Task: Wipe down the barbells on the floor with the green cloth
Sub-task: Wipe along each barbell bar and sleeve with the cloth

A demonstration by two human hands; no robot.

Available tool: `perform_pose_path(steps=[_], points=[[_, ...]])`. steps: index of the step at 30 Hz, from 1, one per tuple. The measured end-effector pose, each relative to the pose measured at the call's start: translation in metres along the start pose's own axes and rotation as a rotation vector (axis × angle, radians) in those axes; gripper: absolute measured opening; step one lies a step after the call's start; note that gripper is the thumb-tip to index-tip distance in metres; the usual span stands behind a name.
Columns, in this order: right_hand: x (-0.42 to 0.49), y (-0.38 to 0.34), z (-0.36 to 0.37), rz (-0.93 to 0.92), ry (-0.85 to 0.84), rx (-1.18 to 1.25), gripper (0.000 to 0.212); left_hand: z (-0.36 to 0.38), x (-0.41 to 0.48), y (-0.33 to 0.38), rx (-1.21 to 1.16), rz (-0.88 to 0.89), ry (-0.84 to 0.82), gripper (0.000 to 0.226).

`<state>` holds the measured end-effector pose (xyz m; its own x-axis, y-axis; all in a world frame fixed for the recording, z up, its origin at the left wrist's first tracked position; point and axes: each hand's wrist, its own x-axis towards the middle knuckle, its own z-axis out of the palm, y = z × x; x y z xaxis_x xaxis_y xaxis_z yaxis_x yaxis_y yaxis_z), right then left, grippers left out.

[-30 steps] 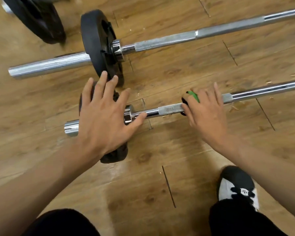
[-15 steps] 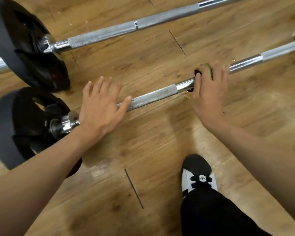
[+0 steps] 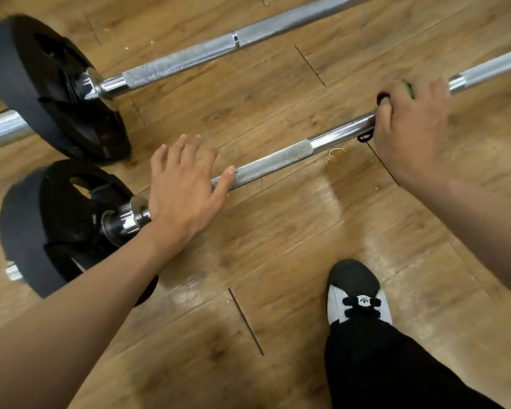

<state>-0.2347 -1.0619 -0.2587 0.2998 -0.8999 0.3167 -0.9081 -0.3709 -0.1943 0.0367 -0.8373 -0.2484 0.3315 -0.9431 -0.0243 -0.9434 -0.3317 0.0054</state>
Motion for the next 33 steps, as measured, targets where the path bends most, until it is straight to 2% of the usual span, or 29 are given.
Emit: perform_pose_path(steps=[2,4,6,8,10,11,15,16,18,23,25,27,28,30,32,33], points=[[-0.013,-0.035,-0.005,-0.07,-0.018,0.016,0.04,0.001,-0.002,0.001,0.011,-0.003,0.017,0.067],[-0.049,-0.085,-0.001,-0.287,-0.035,0.085,0.033,0.002,-0.005,0.003,0.023,-0.009,0.023,0.067],[-0.084,-0.12,0.008,-0.401,-0.047,0.207,0.028,0.003,-0.009,0.005,0.04,-0.014,0.031,0.068],[-0.087,-0.114,0.008,-0.52,-0.058,0.203,0.028,0.004,-0.014,0.007,0.047,-0.015,0.043,0.069],[-0.074,-0.073,0.003,-0.63,-0.049,0.107,0.029,0.004,-0.019,0.011,0.038,-0.005,0.056,0.068],[-0.063,-0.051,0.001,-0.577,-0.042,0.08,0.028,0.004,-0.023,0.012,0.038,-0.009,0.059,0.067],[-0.031,0.004,-0.011,-0.047,-0.047,-0.047,0.038,0.004,-0.037,0.022,0.063,-0.053,0.072,0.068],[-0.033,0.003,-0.013,0.017,-0.056,-0.058,0.04,0.004,-0.041,0.026,0.068,-0.062,0.071,0.069],[-0.048,-0.016,-0.019,0.013,-0.047,-0.045,0.039,0.005,-0.048,0.031,0.075,-0.079,0.08,0.068],[-0.138,-0.113,-0.017,-0.4,-0.113,0.202,0.033,0.004,-0.064,0.041,0.072,-0.089,0.071,0.068],[-0.142,-0.113,-0.019,-0.58,-0.143,0.236,0.032,0.004,-0.071,0.044,0.06,-0.098,0.079,0.067],[-0.127,-0.075,-0.02,-0.641,-0.118,0.164,0.03,0.005,-0.076,0.048,0.034,-0.104,0.072,0.065],[-0.117,-0.051,-0.018,-0.572,-0.078,0.143,0.028,0.006,-0.079,0.05,0.028,-0.108,0.066,0.065],[-0.092,-0.006,-0.019,-0.294,-0.007,0.112,0.027,0.007,-0.084,0.054,0.029,-0.118,0.074,0.064],[-0.075,0.019,-0.026,-0.014,-0.037,0.036,0.031,0.008,-0.089,0.058,0.039,-0.125,0.098,0.062],[-0.072,0.021,-0.029,0.066,-0.059,0.014,0.034,0.008,-0.092,0.06,0.042,-0.122,0.111,0.062]])
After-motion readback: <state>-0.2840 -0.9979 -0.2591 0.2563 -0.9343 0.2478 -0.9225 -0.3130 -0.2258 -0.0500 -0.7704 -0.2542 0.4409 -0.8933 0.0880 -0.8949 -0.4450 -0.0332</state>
